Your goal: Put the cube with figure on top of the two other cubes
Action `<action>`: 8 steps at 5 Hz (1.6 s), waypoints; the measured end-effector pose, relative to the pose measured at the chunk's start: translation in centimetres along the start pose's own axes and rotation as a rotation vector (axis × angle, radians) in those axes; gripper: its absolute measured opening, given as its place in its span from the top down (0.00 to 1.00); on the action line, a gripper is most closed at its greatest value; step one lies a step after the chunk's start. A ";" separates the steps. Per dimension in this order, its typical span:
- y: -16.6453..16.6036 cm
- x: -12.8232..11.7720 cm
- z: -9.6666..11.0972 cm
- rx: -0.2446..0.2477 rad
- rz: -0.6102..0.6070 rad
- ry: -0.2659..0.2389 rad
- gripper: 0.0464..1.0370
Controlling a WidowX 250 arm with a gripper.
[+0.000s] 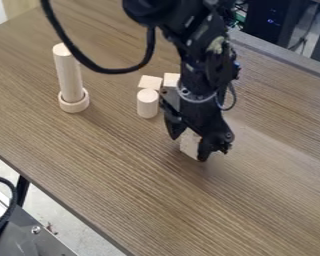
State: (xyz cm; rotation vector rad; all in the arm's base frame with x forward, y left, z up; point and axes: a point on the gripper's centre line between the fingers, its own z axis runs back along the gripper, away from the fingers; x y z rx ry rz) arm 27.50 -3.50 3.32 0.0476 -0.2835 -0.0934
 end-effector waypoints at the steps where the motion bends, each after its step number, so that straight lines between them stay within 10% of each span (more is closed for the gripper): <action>1: 0.2 0.0 0.9 -0.016 -0.023 -0.001 0.45; 3: 1.0 1.9 4.6 -0.033 -0.073 -0.027 0.45; 8: 8.4 4.3 4.7 0.033 0.091 -0.058 0.45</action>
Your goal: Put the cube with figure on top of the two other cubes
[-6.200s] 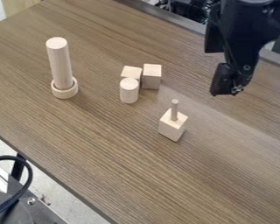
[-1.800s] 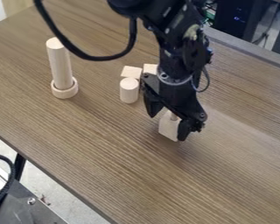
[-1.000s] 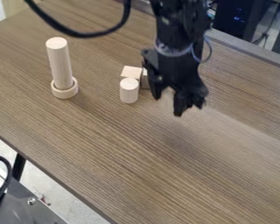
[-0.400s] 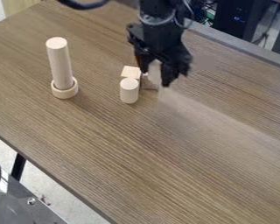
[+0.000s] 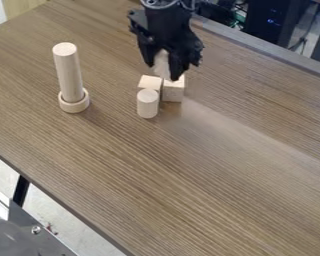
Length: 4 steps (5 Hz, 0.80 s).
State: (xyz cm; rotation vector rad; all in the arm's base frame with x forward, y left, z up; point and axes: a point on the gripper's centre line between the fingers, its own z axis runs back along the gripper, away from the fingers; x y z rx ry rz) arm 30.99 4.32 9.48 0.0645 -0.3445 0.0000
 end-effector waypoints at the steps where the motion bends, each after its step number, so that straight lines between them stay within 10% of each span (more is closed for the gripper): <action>1: 0.4 0.1 -0.8 -0.004 0.005 0.011 0.45; 4: 0.8 0.7 -2.8 0.002 0.008 0.038 0.45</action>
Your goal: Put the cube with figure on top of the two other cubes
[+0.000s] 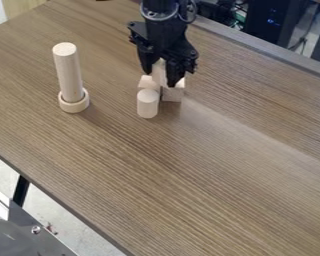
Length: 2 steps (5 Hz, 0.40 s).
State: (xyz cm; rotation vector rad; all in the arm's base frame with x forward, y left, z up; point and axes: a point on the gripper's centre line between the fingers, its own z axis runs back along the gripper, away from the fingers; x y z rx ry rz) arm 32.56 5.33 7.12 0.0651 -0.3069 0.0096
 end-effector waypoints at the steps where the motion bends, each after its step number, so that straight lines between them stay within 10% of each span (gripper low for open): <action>1: 0.1 -0.1 -0.2 0.003 0.001 0.007 0.45; 2: 0.4 -0.2 -0.2 0.006 0.004 0.009 0.45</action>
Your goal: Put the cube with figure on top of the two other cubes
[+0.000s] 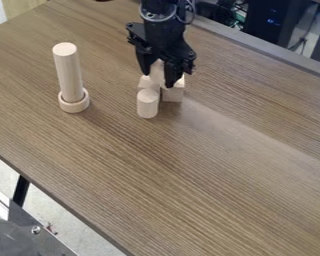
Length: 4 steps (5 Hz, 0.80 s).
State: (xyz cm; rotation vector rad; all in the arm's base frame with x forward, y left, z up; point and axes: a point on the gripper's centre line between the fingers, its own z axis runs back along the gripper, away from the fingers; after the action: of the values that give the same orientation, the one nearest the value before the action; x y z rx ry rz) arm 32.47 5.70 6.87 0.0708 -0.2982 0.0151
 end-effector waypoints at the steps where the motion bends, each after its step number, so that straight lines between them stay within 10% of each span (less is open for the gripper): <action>1: 0.2 -0.1 0.0 0.006 0.005 0.002 0.38; 3: 0.6 0.1 -0.1 0.028 0.019 0.005 0.04; 4: 0.5 -0.2 -0.1 0.025 0.014 0.012 0.04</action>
State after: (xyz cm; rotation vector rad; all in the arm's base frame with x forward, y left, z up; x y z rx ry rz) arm 32.27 6.19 6.73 0.0936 -0.2865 0.0327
